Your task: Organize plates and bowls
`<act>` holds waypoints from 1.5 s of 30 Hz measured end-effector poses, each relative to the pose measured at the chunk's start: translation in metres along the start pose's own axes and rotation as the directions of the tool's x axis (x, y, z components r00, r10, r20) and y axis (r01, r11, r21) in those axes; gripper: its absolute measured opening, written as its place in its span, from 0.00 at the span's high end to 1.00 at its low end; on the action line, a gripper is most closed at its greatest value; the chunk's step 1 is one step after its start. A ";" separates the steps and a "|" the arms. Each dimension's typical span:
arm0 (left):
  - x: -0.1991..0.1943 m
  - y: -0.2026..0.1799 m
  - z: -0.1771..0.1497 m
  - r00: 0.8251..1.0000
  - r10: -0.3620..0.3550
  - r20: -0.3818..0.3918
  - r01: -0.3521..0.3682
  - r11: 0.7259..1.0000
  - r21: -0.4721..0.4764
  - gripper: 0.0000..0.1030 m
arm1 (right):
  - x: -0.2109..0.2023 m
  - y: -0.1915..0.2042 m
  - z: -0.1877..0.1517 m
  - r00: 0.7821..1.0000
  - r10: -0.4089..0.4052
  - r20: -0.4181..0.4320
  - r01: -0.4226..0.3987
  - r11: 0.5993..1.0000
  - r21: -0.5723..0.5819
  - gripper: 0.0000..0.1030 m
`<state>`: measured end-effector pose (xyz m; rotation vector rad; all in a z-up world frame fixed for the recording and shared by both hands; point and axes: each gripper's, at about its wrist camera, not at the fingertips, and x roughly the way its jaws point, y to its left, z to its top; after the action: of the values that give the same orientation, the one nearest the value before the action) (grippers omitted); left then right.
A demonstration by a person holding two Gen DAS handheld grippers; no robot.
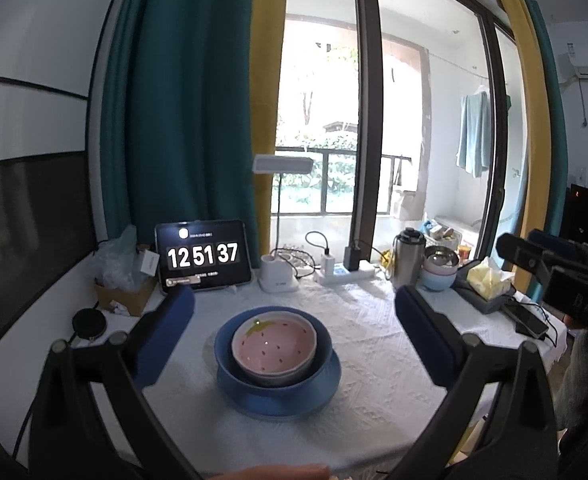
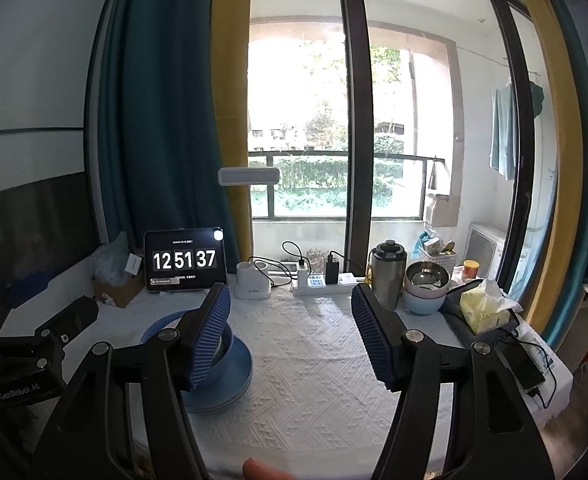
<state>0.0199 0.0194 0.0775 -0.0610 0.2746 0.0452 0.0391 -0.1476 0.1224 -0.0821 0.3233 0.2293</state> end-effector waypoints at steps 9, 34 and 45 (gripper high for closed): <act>0.001 0.001 -0.001 1.000 0.001 -0.002 -0.001 1.000 0.003 0.02 | -0.001 0.001 -0.001 1.000 -0.002 -0.002 0.002 1.000 0.003 0.35; -0.001 -0.001 -0.001 1.000 0.009 -0.003 -0.010 1.000 -0.010 0.02 | 0.003 -0.003 -0.001 1.000 -0.002 -0.018 0.002 1.000 0.010 0.35; 0.001 0.002 -0.002 1.000 0.009 -0.013 -0.009 1.000 -0.018 0.02 | 0.005 -0.003 -0.002 1.000 -0.001 -0.024 0.001 1.000 0.012 0.35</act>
<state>0.0201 0.0215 0.0753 -0.0777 0.2879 0.0563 0.0437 -0.1499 0.1189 -0.0735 0.3487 0.2257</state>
